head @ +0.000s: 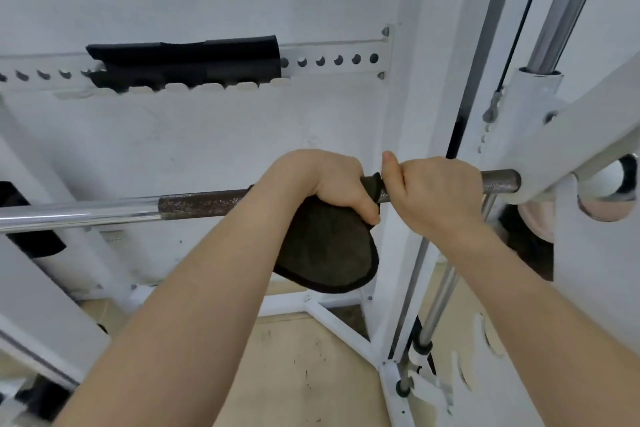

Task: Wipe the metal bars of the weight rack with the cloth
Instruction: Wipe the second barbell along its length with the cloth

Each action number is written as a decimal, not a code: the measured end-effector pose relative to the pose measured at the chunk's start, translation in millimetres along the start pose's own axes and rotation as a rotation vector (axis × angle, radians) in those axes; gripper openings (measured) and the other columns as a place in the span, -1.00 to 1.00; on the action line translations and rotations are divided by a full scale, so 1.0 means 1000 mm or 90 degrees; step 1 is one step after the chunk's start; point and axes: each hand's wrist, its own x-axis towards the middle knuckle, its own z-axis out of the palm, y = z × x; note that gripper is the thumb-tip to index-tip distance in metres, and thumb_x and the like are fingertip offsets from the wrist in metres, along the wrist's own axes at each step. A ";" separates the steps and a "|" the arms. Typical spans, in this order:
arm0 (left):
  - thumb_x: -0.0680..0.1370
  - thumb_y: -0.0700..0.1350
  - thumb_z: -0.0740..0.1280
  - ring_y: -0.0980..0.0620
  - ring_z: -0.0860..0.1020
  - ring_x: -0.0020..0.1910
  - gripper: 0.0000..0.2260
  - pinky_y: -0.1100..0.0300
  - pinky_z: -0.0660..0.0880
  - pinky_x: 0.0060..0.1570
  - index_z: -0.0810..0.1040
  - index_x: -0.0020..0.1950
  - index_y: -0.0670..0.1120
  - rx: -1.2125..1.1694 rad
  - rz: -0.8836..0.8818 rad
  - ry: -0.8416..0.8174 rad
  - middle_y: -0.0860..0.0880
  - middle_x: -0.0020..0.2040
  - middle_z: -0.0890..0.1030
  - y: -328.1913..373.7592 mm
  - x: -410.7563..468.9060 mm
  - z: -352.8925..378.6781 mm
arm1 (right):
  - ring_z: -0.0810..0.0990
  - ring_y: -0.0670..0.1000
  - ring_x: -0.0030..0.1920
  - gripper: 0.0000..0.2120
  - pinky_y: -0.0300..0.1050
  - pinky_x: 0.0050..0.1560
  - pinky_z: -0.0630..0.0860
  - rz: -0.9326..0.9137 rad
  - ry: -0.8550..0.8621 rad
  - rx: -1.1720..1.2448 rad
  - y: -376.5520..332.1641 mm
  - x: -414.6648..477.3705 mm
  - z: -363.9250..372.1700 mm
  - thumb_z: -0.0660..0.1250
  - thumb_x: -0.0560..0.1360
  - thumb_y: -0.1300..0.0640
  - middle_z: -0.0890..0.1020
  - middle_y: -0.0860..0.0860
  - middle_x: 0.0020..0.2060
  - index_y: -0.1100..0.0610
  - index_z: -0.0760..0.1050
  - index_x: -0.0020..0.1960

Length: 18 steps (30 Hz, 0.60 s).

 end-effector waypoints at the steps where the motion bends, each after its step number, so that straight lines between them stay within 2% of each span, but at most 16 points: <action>1: 0.38 0.15 0.44 -0.01 0.62 -0.30 -0.72 0.13 0.56 -0.23 0.61 -0.19 -0.06 0.019 0.007 0.057 0.00 -0.29 0.62 -0.001 -0.003 0.006 | 0.19 -0.01 -0.61 -0.37 -0.20 -0.47 0.02 0.010 0.011 0.014 -0.001 0.000 0.001 -0.16 0.58 -0.16 0.28 -0.02 -0.64 0.09 0.30 -0.53; 3: 0.45 0.12 0.35 0.02 0.47 -0.43 -0.74 0.19 0.34 -0.41 0.47 -0.24 -0.06 0.168 0.009 0.274 0.03 -0.39 0.49 -0.012 -0.009 0.030 | 0.15 -0.02 -0.63 -0.39 -0.22 -0.46 0.01 0.018 0.038 0.033 -0.003 -0.001 0.000 -0.12 0.59 -0.12 0.25 -0.02 -0.66 0.09 0.22 -0.57; 5: 0.51 -0.01 0.32 0.05 0.30 -0.47 -0.84 0.18 0.18 -0.43 0.41 -0.15 -0.06 0.410 0.036 0.547 0.05 -0.38 0.40 -0.032 -0.018 0.061 | 0.17 0.01 -0.62 -0.40 -0.21 -0.47 0.04 0.028 0.029 0.030 -0.001 0.000 0.000 -0.06 0.61 -0.08 0.28 0.01 -0.65 0.11 0.22 -0.57; 6: 0.51 -0.10 0.34 0.03 0.30 -0.43 -0.92 0.15 0.20 -0.40 0.46 -0.08 -0.08 0.474 0.054 0.662 0.03 -0.34 0.41 -0.047 -0.021 0.074 | 0.20 0.04 -0.61 -0.40 -0.19 -0.47 0.06 0.034 0.017 0.024 0.000 0.000 0.002 -0.04 0.61 -0.06 0.31 0.03 -0.64 0.13 0.24 -0.56; 8: 0.52 -0.21 0.33 -0.04 0.41 -0.35 -0.90 0.11 0.33 -0.28 0.55 0.02 -0.12 0.507 0.072 0.851 -0.03 -0.28 0.46 -0.082 -0.026 0.090 | 0.23 0.06 -0.59 -0.43 -0.15 -0.45 0.08 0.032 0.012 0.024 -0.001 -0.001 0.002 0.00 0.61 -0.03 0.33 0.05 -0.63 0.14 0.24 -0.54; 10: 0.53 -0.20 0.33 -0.07 0.43 -0.35 -0.96 0.08 0.35 -0.26 0.54 -0.04 -0.12 0.504 0.044 0.899 -0.04 -0.30 0.45 -0.106 -0.035 0.089 | 0.23 0.07 -0.58 -0.44 -0.11 -0.41 0.10 0.041 0.004 0.033 -0.003 0.001 0.002 0.00 0.61 -0.01 0.34 0.05 -0.62 0.15 0.25 -0.53; 11: 0.52 -0.16 0.34 -0.07 0.40 -0.39 -0.96 0.08 0.32 -0.32 0.51 -0.11 -0.11 0.504 0.026 0.873 -0.03 -0.34 0.43 -0.107 -0.042 0.084 | 0.23 0.06 -0.57 -0.46 -0.11 -0.39 0.10 0.046 -0.015 0.029 -0.002 0.001 0.001 -0.03 0.61 0.01 0.34 0.05 -0.60 0.16 0.28 -0.50; 12: 0.52 -0.09 0.33 -0.07 0.37 -0.43 -0.87 0.10 0.26 -0.38 0.46 -0.18 -0.10 0.493 -0.006 0.814 -0.02 -0.38 0.42 -0.105 -0.048 0.077 | 0.23 0.05 -0.55 -0.50 -0.12 -0.38 0.08 0.027 -0.040 0.006 -0.001 0.001 0.001 -0.08 0.60 0.03 0.34 0.04 -0.58 0.19 0.34 -0.43; 13: 0.51 0.00 0.31 -0.06 0.37 -0.46 -0.80 0.15 0.23 -0.41 0.42 -0.22 -0.09 0.441 -0.036 0.707 0.00 -0.41 0.42 -0.101 -0.053 0.065 | 0.23 0.04 -0.53 -0.55 -0.13 -0.37 0.07 0.002 -0.066 -0.012 -0.001 0.001 0.000 -0.12 0.58 0.06 0.35 0.03 -0.53 0.20 0.40 -0.30; 15: 0.47 0.13 0.30 -0.06 0.47 -0.41 -0.73 0.18 0.33 -0.38 0.47 -0.24 -0.07 0.282 -0.098 0.440 0.00 -0.38 0.50 -0.093 -0.055 0.035 | 0.27 0.05 -0.47 -0.63 -0.12 -0.28 0.17 -0.050 -0.106 -0.015 -0.006 0.003 -0.010 -0.12 0.58 0.08 0.36 0.02 -0.43 0.17 0.42 -0.11; 17: 0.39 0.15 0.41 -0.06 0.58 -0.32 -0.71 0.11 0.51 -0.25 0.57 -0.22 -0.07 0.137 -0.118 0.177 -0.02 -0.32 0.59 -0.087 -0.052 0.006 | 0.39 0.11 -0.34 -0.58 -0.04 -0.18 0.25 -0.072 -0.085 0.043 -0.026 0.008 -0.027 -0.09 0.61 0.00 0.42 0.03 -0.35 0.13 0.45 -0.19; 18: 0.36 0.16 0.46 -0.06 0.61 -0.29 -0.70 0.08 0.56 -0.17 0.61 -0.22 -0.08 0.084 -0.112 0.085 -0.02 -0.30 0.62 -0.085 -0.051 -0.004 | 0.42 0.13 -0.28 -0.56 -0.03 -0.19 0.28 -0.082 -0.065 0.082 -0.040 0.012 -0.033 -0.06 0.62 -0.04 0.45 0.04 -0.32 0.12 0.44 -0.24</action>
